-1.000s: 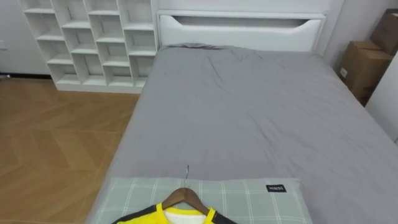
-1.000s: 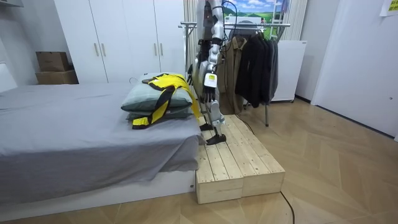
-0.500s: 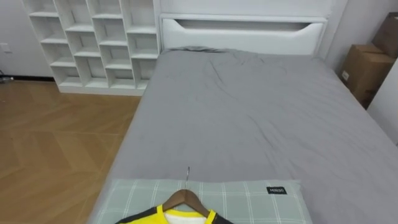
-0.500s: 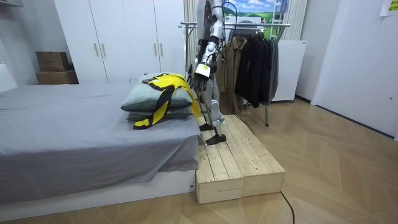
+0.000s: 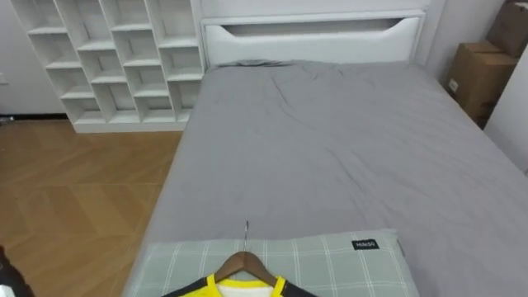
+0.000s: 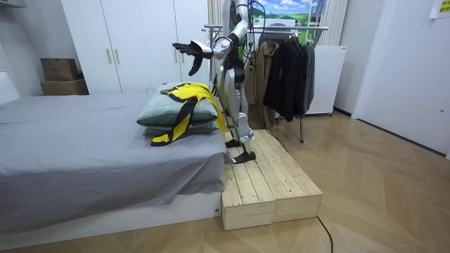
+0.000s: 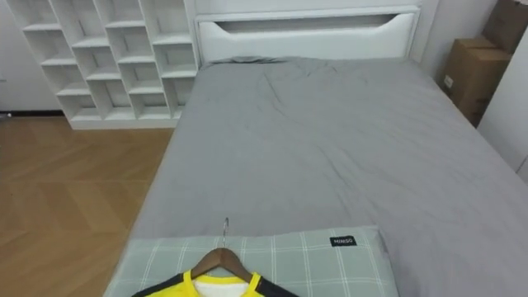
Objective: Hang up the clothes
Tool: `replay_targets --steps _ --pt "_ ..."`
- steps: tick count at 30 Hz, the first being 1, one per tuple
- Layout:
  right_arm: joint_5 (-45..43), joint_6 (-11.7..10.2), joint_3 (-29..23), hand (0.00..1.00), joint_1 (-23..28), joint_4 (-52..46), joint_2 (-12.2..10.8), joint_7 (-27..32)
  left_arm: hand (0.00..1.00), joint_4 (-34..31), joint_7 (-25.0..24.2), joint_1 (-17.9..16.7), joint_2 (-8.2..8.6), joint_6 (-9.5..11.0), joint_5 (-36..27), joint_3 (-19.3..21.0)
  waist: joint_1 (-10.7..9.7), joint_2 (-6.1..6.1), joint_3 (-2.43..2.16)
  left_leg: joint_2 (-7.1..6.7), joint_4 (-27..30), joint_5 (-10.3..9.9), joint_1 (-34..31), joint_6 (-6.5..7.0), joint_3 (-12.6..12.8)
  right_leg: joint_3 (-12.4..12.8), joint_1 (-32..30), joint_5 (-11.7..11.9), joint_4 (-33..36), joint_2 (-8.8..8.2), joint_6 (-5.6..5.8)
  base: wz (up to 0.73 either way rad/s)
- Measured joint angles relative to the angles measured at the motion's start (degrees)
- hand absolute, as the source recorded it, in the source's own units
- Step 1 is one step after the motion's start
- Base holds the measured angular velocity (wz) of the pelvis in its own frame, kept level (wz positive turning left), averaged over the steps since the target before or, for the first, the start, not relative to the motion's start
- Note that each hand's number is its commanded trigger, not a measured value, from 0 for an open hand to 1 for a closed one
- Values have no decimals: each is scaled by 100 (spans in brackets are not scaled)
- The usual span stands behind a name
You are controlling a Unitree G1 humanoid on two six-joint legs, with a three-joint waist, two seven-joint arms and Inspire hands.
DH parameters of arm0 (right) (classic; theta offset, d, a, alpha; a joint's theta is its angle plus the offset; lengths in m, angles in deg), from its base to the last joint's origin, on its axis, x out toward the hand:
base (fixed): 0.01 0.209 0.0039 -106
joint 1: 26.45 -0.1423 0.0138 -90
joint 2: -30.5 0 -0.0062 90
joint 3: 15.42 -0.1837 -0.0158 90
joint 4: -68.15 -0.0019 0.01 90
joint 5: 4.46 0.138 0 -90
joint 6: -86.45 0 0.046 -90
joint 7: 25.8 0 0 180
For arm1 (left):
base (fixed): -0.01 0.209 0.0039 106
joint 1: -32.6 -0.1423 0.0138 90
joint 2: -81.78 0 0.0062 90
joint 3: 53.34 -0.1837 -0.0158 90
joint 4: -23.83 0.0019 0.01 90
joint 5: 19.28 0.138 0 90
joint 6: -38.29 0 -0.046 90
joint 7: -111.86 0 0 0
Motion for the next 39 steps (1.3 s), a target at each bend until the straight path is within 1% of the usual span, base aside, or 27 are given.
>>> replay_targets --steps 2,4,7,9,12,14,15,17,19,21,22,23,25,26,27,28,29,30,32,33,35,37,39 --pt "-67 -6 -13 0 -25 11 2 1 0 -16 1 3 -19 16 273 -77 -48 -28 -1 3 1 0 -16 0 12 72 -9 0 5 10 0 -4" --pt "-83 -19 -13 0 -38 53 1 2 0 -105 0 4 -19 16 527 -92 -76 -51 -5 6 7 -1 -27 0 13 82 -34 0 5 13 0 0" --pt "-76 -46 -59 0 -33 172 1 4 0 -275 12 8 -27 30 852 -92 -116 -51 -12 6 5 -1 -19 0 18 126 -54 1 15 16 -1 -4" --pt "-37 -48 -60 0 -51 171 -2 2 0 -294 75 9 -38 38 864 -134 -185 -31 -11 7 -2 -1 -12 0 27 136 -55 1 17 16 0 -5" --pt "56 -66 -50 0 -74 172 -6 4 0 -295 125 94 -42 42 851 -345 -260 0 -6 10 5 -1 -80 0 63 126 -101 1 67 7 0 -1" --pt "55 -131 -50 0 -92 168 -19 4 0 -294 124 260 -41 42 859 -504 -265 4 -1 11 14 0 -150 1 63 128 -152 8 69 9 -1 0" --pt "24 -155 -48 0 -108 164 -24 4 0 -294 123 364 -41 50 858 -572 -270 15 -11 15 22 0 -195 1 63 130 -190 11 79 12 -4 0" --pt "18 -157 12 0 -222 165 -12 32 0 -294 121 638 -53 38 855 -743 -322 49 -9 16 56 4 -333 7 68 131 -321 32 107 6 -10 0" --pt "21 -157 64 0 -335 165 -12 61 0 -294 121 834 -64 43 854 -839 -327 74 0 14 114 6 -444 9 88 131 -469 34 194 -6 -11 -8" --pt "-27 -155 126 0 -426 159 -7 60 0 -287 120 1028 -114 43 858 -948 -336 77 3 15 137 12 -532 15 107 142 -609 34 264 -12 -11 -8" --pt "-40 -155 130 0 -467 160 -7 58 0 -261 119 1164 -175 60 860 -1032 -347 64 15 15 138 16 -570 19 107 140 -654 34 270 -13 -11 0" --pt "-22 -155 143 0 -505 158 -5 58 0 -156 120 1298 -227 85 852 -1054 -351 56 19 15 140 19 -619 24 109 147 -704 35 279 -14 -13 0" --pt "-8 -152 234 0 -576 143 16 52 0 12 120 1453 -302 84 829 -1089 -357 48 19 15 149 22 -708 28 146 182 -812 36 324 -16 -13 -7" --pt "-72 -146 234 0 -656 151 19 49 0 147 120 1556 -322 83 825 -1101 -441 35 28 10 181 26 -773 36 141 173 -901 36 381 -29 -13 0" --pt "-93 -147 242 0 -694 163 18 49 0 247 123 1617 -334 85 815 -1133 -482 32 30 9 192 32 -816 42 130 144 -921 36 386 -37 -13 10" --pt "-97 -152 244 0 -774 205 16 48 0 497 106 1767 -360 88 766 -1243 -521 2 50 6 195 38 -839 48 120 125 -931 37 387 -44 -14 9" --pt "-99 -158 246 0 -848 248 16 49 0 672 77 1863 -370 92 725 -1339 -557 -26 66 6 212 38 -885 48 115 122 -941 37 388 -44 -14 8" --pt "-98 -161 252 0 -874 247 19 52 0 729 46 1905 -373 93 716 -1386 -576 -39 69 4 236 38 -921 48 100 112 -959 37 388 -46 -14 7" --pt "-94 -186 375 0 -948 249 33 69 0 908 -113 2087 -372 114 712 -1502 -648 -77 92 2 306 38 -1062 48 34 41 -1051 45 386 -53 -25 14" --pt "-94 -186 426 0 -956 257 33 74 0 966 -150 2145 -372 115 712 -1533 -662 -82 89 3 348 38 -1118 48 13 25 -1075 50 386 -52 -30 16" --pt "-92 -187 660 0 -995 295 44 125 0 1337 -244 2534 -373 164 695 -1668 -664 -83 93 13 428 38 -1286 48 -42 -30 -1193 75 387 -50 -48 12" --pt "-75 -189 805 0 -1040 301 49 133 0 1602 -256 2785 -376 227 528 -1710 -665 -69 103 18 445 40 -1366 45 -42 -28 -1274 92 389 -46 -55 -2" --pt "-54 -215 914 0 -1080 332 51 169 0 1791 -262 2937 -378 282 354 -1762 -664 -57 112 21 465 41 -1426 44 -36 -22 -1329 101 393 -44 -58 -5"
